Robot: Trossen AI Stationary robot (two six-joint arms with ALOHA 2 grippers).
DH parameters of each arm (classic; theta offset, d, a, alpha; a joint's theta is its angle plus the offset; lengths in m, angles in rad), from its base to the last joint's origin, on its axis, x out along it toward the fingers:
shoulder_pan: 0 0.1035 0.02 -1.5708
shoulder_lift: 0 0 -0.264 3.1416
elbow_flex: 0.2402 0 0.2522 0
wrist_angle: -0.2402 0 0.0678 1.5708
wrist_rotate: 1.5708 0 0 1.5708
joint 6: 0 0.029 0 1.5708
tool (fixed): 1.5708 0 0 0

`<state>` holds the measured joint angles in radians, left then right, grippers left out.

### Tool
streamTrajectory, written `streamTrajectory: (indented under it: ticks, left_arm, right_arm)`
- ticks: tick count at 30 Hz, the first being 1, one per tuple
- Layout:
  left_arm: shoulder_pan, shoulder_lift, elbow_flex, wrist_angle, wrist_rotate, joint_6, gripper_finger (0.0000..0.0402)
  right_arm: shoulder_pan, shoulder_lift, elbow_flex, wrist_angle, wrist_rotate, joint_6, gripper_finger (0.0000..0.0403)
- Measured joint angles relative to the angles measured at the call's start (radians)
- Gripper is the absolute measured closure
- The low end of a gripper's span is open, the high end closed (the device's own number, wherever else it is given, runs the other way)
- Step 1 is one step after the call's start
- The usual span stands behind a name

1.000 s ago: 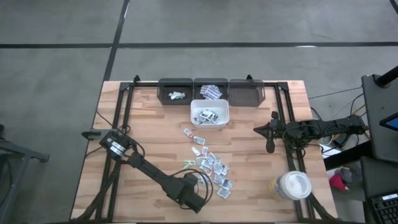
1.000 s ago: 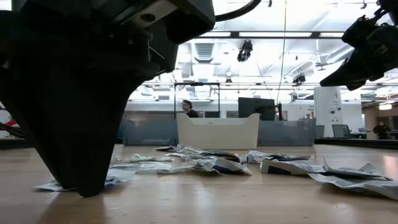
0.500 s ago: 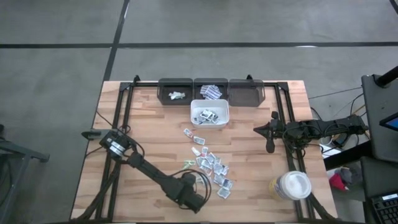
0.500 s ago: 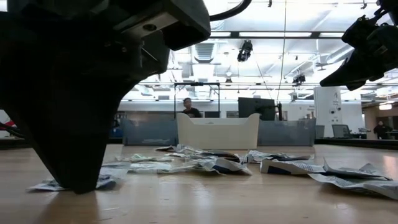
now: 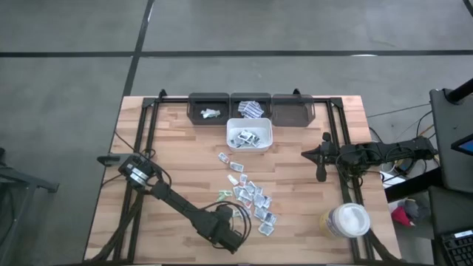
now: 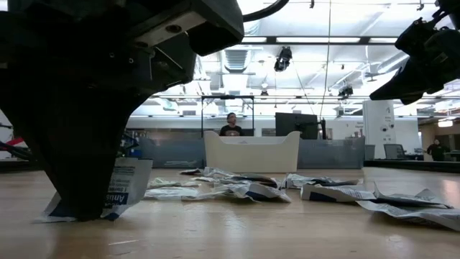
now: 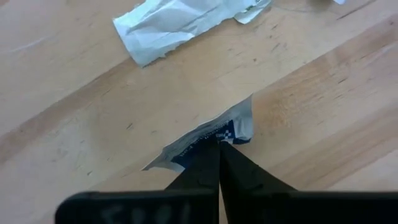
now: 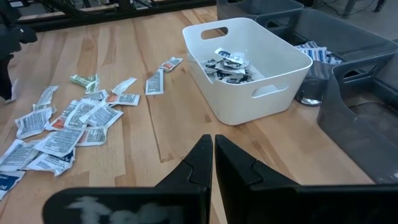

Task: Pick & Place First Aid Supplies
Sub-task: Put the blue alcohol pad into the white bin

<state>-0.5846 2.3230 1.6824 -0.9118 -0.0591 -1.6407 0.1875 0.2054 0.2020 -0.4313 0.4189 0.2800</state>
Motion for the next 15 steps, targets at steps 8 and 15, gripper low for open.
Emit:
streamTrajectory:
  ticks: [8,15]
  left_arm:
    - [-0.013,-0.058,0.045,-0.036,-0.019,0.168,0.0401]
    - [-0.063,-0.195,0.072,-0.027,-0.278,0.399,0.0401]
  right_arm:
    - [0.0,0.0,0.0,0.0,0.0,0.0,0.0385]
    - [0.0,0.0,0.0,0.0,0.0,0.0,0.0385]
